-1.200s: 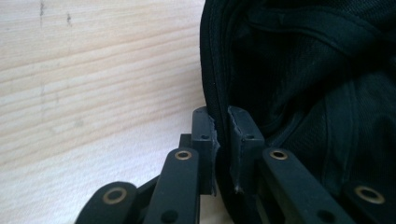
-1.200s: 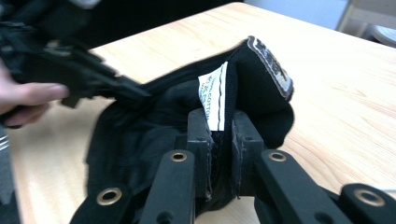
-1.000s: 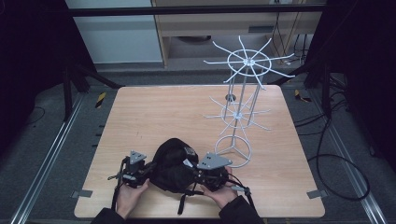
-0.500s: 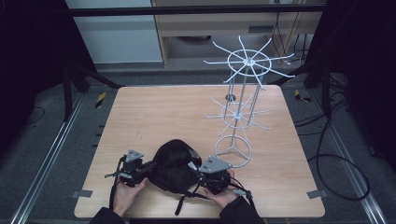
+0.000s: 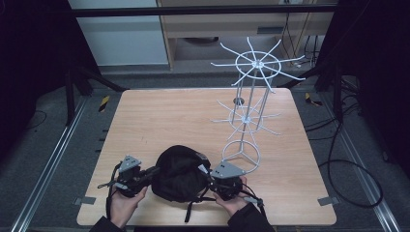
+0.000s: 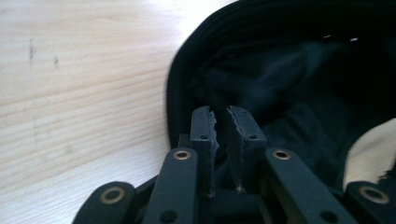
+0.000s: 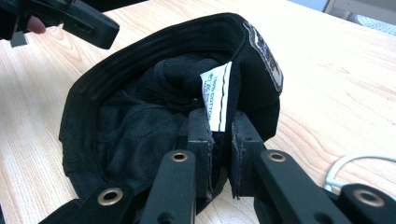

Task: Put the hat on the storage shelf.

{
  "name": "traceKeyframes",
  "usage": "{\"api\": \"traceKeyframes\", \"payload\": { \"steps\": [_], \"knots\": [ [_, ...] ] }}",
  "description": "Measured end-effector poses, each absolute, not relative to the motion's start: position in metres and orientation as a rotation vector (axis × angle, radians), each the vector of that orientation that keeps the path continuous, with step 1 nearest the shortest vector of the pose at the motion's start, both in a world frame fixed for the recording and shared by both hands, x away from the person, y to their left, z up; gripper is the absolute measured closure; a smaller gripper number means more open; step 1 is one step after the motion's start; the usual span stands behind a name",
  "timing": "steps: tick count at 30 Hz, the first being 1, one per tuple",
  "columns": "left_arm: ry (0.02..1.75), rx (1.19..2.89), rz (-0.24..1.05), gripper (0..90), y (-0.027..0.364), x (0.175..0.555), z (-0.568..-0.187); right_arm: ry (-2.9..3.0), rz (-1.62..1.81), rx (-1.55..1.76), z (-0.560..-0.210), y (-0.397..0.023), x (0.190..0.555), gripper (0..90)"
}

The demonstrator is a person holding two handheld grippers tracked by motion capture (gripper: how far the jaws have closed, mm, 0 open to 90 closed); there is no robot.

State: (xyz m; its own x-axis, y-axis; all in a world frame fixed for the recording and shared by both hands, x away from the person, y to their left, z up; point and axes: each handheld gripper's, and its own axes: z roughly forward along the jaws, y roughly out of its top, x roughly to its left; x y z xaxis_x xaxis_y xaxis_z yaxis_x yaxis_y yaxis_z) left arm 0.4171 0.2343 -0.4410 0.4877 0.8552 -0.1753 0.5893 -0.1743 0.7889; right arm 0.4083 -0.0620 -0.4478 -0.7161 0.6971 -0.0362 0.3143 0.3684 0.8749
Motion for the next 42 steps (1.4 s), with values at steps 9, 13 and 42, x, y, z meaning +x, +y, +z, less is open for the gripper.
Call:
{"api": "traceKeyframes", "payload": {
  "steps": [9, 13, 42],
  "knots": [
    [1.095, 1.831, 0.362, 65.6, 0.205, 0.42, -0.425, 2.251, 1.295, 0.841, -0.448, -0.059, 0.406, 81.1],
    [1.063, 1.806, 0.317, 55.9, 0.19, 0.424, -0.421, 2.255, 1.286, 0.827, -0.449, -0.057, 0.406, 81.0],
    [1.152, 1.814, 0.278, 34.6, 0.144, 0.435, -0.421, 2.299, 1.309, 0.731, -0.454, -0.044, 0.402, 81.3]
  ]
}}
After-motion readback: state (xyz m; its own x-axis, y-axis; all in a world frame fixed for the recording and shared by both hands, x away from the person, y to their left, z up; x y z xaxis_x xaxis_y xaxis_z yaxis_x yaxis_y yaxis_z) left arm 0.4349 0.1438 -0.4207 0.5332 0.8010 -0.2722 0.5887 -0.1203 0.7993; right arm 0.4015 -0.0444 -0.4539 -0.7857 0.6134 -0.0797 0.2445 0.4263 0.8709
